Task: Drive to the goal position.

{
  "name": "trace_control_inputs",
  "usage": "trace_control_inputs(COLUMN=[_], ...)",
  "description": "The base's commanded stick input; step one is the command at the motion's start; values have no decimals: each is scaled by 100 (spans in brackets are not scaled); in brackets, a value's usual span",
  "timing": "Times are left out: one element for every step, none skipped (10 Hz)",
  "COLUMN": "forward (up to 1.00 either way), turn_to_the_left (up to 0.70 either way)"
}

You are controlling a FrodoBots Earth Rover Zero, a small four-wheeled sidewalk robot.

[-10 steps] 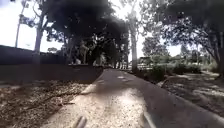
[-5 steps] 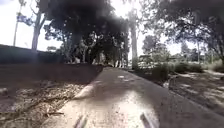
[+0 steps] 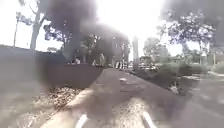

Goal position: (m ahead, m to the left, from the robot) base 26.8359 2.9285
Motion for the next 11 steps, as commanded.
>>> trace_control_inputs(forward=[85, 85, 85, 85, 85, 85, 85, 85, 85, 85, 85], turn_to_the_left=[0, 0, 0, 0, 0, 0, 0, 0, 0, 0, 0])
